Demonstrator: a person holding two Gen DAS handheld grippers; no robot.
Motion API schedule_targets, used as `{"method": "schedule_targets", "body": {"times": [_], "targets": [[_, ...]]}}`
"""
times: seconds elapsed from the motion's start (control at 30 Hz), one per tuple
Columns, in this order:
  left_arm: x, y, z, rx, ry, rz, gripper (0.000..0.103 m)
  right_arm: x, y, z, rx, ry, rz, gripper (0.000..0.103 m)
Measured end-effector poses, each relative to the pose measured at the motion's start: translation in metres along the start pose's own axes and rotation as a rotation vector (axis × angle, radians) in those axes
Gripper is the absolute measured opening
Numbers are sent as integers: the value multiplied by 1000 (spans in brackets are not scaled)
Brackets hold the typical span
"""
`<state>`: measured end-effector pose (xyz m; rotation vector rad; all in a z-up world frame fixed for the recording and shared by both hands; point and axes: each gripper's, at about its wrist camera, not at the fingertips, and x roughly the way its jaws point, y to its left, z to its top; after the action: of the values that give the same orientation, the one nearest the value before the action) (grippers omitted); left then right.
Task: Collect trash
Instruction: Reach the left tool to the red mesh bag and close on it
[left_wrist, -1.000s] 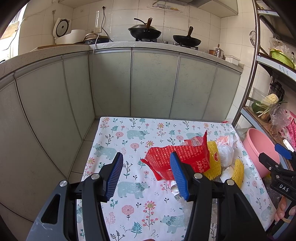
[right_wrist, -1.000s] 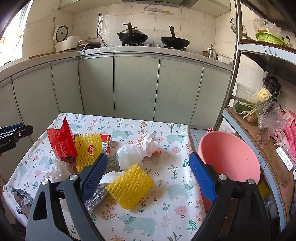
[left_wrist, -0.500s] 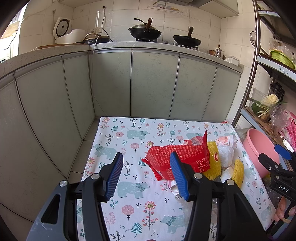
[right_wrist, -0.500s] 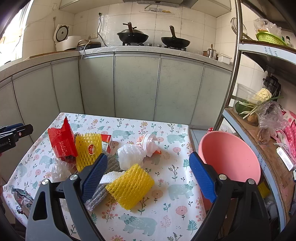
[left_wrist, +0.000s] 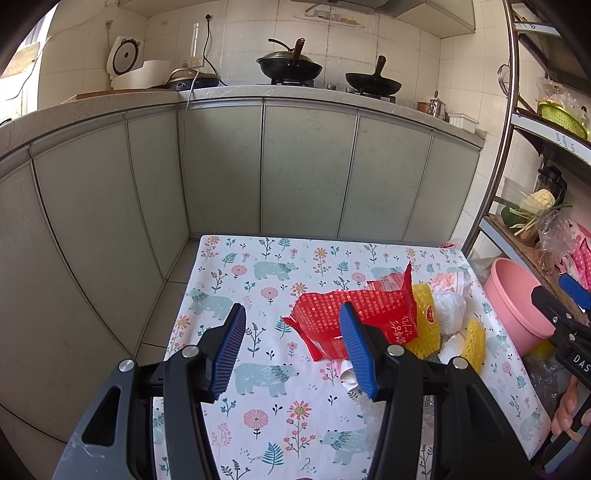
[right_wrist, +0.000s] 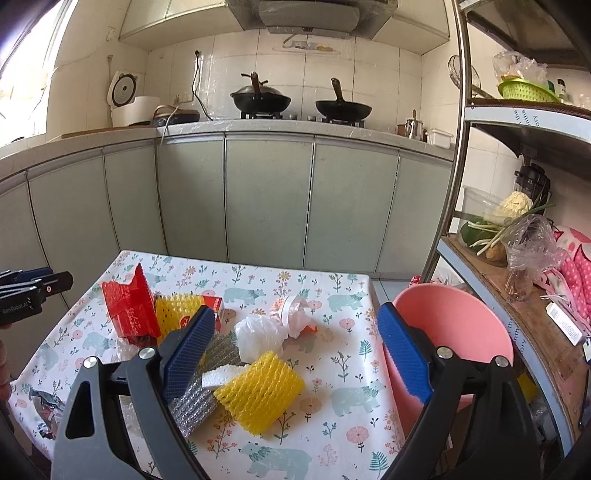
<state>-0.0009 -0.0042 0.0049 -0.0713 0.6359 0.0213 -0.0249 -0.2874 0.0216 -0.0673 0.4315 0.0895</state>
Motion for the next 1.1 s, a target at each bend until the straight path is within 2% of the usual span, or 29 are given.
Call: {"method": "schedule_targets", "body": {"times": [0.23, 0.87, 1.1], "targets": [[-2, 2, 2, 1, -3, -1, 53, -9, -3, 5, 10, -60, -13, 90], [-9, 6, 4, -1, -11, -4, 53, -8, -2, 2, 9, -41, -14, 90], [-9, 11, 0, 8, -12, -62, 53, -4, -5, -2, 7, -15, -14, 90]]}}
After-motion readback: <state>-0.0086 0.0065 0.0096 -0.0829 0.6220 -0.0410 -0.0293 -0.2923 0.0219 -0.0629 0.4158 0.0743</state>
